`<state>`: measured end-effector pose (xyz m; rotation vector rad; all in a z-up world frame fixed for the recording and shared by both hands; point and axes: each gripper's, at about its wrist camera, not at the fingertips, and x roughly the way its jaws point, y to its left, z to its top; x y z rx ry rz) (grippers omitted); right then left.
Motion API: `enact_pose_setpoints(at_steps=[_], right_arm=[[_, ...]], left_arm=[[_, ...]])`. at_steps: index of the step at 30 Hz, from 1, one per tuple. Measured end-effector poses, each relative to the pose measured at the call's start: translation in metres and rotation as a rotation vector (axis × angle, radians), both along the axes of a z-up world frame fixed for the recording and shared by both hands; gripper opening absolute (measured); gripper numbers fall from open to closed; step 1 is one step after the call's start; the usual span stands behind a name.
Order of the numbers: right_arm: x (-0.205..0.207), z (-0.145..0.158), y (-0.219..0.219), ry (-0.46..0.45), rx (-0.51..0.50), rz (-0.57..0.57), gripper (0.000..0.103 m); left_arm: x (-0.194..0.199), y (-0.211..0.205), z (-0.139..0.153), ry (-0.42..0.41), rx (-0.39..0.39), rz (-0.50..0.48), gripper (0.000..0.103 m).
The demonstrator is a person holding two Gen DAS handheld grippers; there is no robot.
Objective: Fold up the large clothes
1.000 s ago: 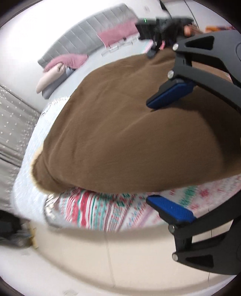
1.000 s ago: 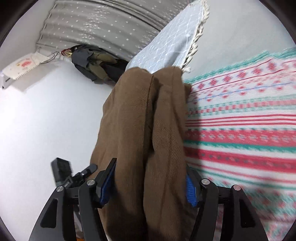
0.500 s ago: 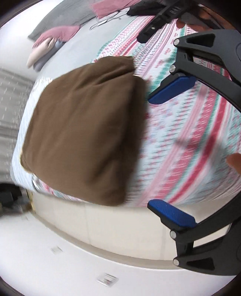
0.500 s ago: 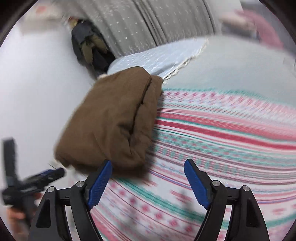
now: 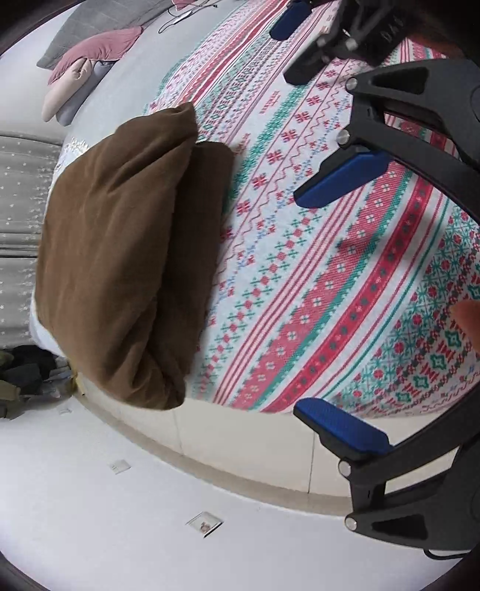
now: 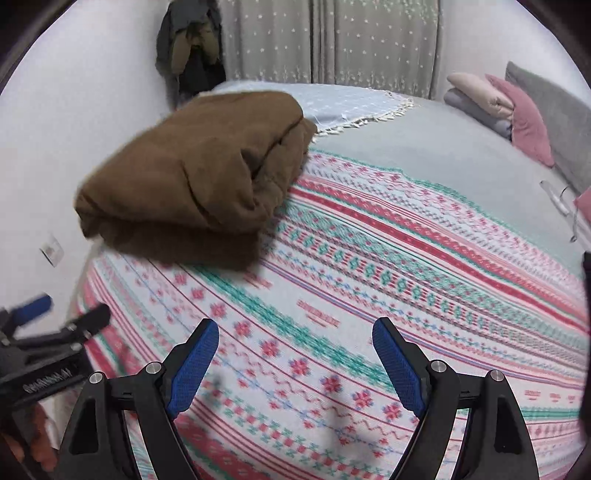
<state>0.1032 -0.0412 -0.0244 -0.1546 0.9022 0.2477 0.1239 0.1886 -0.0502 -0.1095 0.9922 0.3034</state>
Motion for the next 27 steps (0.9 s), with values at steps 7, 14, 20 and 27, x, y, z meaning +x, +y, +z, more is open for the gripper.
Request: enact_pose_setpoints(at_steps=[7, 14, 20, 27], right_arm=[[-0.008, -0.006, 0.017, 0.001, -0.037, 0.07, 0.086], [-0.014, -0.002, 0.021, -0.017, -0.007, 0.096, 0.086], [-0.014, 0.001, 0.018, -0.023, 0.023, 0.087, 0.086], [-0.009, -0.002, 0.014, -0.01, 0.034, 0.068, 0.086]], left_arm=[[-0.005, 0.006, 0.004, -0.018, 0.013, 0.007, 0.102], [-0.006, 0.005, 0.005, -0.026, 0.032, 0.011, 0.102], [-0.006, 0.001, 0.007, -0.033, 0.044, -0.005, 0.102], [-0.006, -0.004, 0.007, -0.031, 0.043, -0.016, 0.102]])
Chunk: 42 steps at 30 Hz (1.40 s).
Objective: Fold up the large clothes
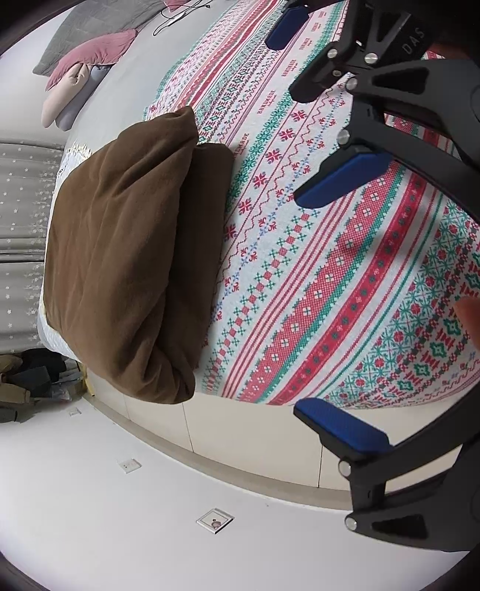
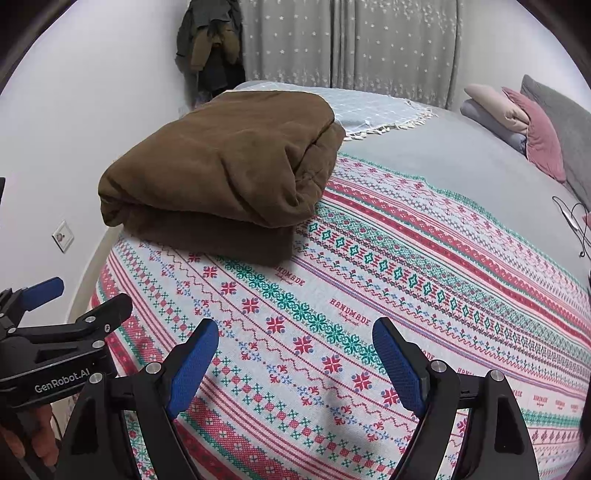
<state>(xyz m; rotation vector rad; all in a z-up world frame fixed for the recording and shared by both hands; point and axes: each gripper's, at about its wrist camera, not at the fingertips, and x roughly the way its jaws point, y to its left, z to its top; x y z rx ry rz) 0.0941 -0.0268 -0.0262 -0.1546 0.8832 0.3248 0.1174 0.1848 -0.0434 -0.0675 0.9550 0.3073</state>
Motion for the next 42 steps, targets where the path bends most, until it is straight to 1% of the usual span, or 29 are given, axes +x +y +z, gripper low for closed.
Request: enact_pose_setpoints(at_steps=[42], right_arm=[[0.0002, -0.0053, 0.006, 0.015, -0.005, -0.003, 0.086]], left_arm=[[-0.0021, -0.0032, 0.0018, -0.005, -0.009, -0.002, 0.102]])
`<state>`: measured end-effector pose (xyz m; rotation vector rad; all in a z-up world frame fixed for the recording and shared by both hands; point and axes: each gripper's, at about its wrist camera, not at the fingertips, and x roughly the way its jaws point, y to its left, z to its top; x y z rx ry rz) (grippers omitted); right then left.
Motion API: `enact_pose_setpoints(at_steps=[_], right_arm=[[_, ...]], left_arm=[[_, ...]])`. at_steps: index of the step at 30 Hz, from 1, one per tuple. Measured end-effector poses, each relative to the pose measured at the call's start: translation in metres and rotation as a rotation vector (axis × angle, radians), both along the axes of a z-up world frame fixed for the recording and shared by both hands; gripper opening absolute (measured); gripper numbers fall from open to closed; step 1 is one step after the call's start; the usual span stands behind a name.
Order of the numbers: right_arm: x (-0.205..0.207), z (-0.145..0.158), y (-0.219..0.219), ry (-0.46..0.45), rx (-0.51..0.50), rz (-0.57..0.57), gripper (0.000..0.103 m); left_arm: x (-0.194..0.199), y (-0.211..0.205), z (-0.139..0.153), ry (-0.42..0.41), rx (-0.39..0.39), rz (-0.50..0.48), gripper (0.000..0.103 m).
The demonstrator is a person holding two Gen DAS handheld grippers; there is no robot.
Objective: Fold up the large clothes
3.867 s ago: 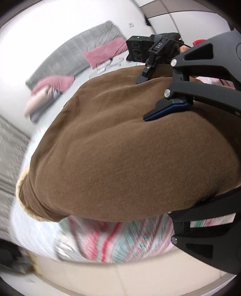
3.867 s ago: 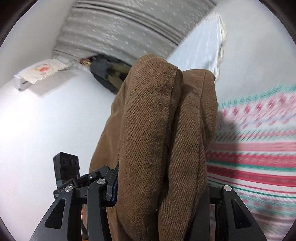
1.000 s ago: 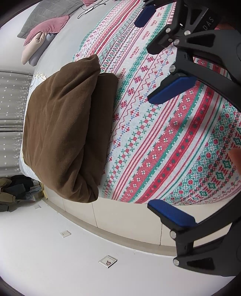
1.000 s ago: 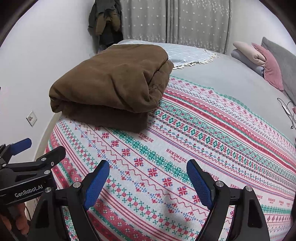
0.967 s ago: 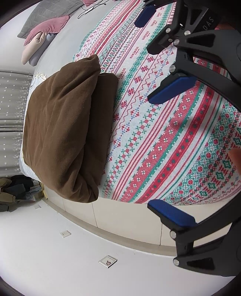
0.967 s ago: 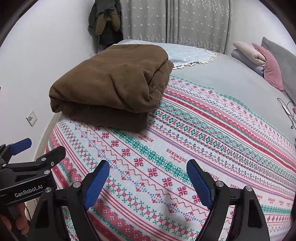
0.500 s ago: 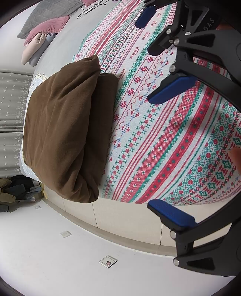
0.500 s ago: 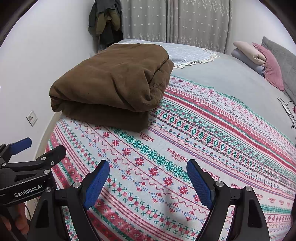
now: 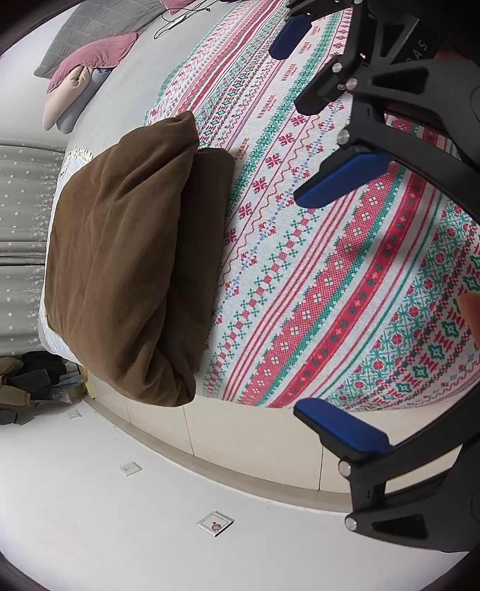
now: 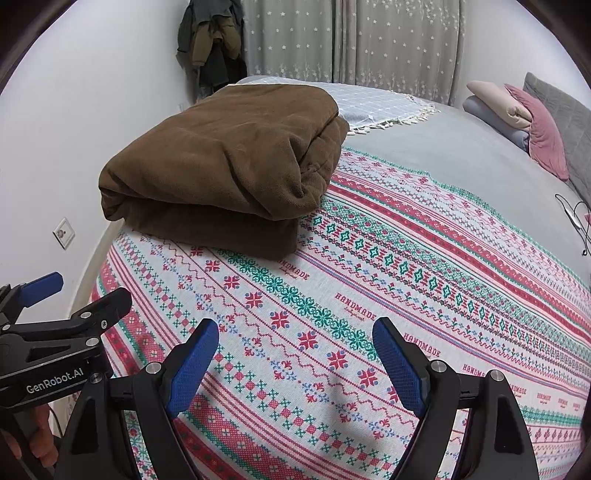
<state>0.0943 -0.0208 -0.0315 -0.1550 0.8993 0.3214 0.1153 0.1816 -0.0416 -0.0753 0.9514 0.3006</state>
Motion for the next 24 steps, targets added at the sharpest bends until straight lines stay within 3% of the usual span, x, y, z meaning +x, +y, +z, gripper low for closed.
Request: enact_pose_setpoints(at_steps=[24], right_arm=[[0.0006, -0.002, -0.0013, 0.01, 0.011, 0.004, 0.086]], left_arm=[[0.0023, 0.0003, -0.002, 0.01, 0.002, -0.01, 0.102]])
